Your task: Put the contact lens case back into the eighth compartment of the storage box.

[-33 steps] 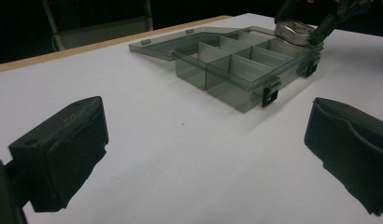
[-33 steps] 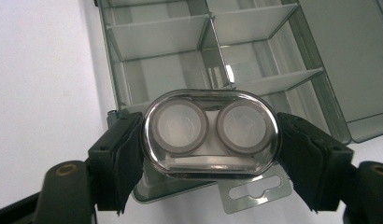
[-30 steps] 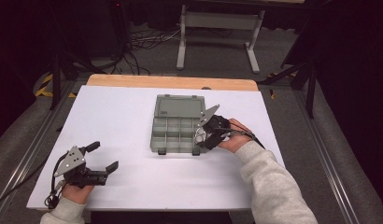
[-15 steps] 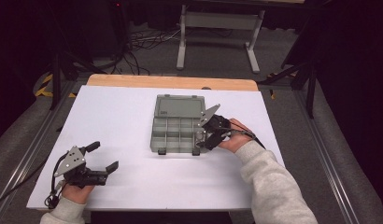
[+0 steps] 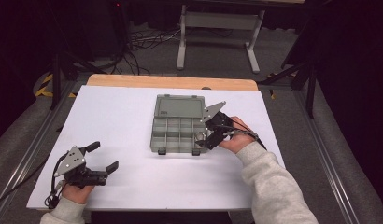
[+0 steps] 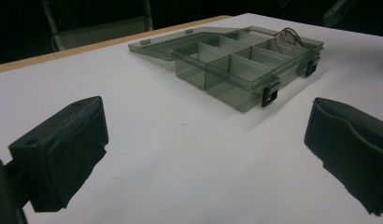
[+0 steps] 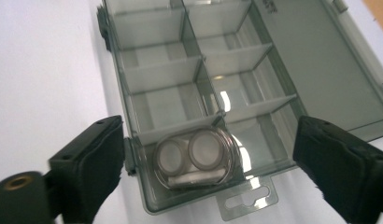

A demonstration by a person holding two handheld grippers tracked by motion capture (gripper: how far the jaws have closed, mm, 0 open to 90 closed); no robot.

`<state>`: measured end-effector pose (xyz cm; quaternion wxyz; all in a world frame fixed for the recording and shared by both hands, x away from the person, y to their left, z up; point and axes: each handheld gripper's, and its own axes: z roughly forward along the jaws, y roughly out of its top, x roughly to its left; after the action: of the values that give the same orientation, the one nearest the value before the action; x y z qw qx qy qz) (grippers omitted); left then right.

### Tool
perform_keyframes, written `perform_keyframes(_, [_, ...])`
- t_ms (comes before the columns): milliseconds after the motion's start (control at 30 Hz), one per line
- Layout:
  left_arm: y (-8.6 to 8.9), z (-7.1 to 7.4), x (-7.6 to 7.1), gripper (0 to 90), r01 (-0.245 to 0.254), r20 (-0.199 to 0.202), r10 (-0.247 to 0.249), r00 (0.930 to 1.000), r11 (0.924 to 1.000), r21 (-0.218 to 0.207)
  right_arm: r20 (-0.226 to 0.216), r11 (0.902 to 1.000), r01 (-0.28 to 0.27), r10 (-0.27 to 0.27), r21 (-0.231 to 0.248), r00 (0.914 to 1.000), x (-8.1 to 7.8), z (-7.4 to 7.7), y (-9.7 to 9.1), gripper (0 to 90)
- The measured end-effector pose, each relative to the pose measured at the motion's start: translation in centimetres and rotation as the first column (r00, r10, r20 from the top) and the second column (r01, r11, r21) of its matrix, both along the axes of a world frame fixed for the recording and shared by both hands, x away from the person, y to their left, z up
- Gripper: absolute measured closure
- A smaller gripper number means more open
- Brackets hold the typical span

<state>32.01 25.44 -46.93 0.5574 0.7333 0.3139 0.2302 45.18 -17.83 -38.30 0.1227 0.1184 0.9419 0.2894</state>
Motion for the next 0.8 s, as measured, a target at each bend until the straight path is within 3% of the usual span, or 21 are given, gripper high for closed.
perform_keyframes(133, [0.0,0.0,0.0,0.6,-0.001,0.001,0.001,1.0000,1.0000,0.001,0.007,0.9979,0.018,-0.019,0.062,0.9998,-0.6,0.9,-0.1,0.6])
perform_keyframes(333, [0.0,0.0,0.0,0.6,-0.001,0.001,0.001,1.0000,1.0000,-0.001,0.035,0.9895,0.026,-0.031,0.142,0.9989,-2.0,2.2,-1.0,0.0])
perform_keyframes(467, [0.0,0.0,0.0,0.6,-0.002,0.001,0.002,1.0000,1.0000,-0.001,0.048,0.9854,0.029,-0.038,0.168,0.9981,-2.8,2.7,-1.3,0.0])
perform_keyframes(600, [0.0,0.0,0.0,0.6,-0.005,0.000,0.005,1.0000,1.0000,-0.003,0.093,0.9722,0.038,-0.061,0.231,0.9938,-4.2,3.2,-2.0,0.0])
perform_keyframes(667, [0.0,0.0,0.0,0.6,-0.005,-0.001,0.005,1.0000,1.0000,-0.003,0.104,0.9594,0.041,-0.073,0.279,0.9919,-5.0,3.5,-2.4,0.0])
perform_keyframes(800, [0.0,0.0,0.0,0.6,-0.005,-0.001,0.005,1.0000,1.0000,-0.003,0.115,0.9558,0.043,-0.079,0.291,0.9902,-5.7,3.4,-2.8,0.0])
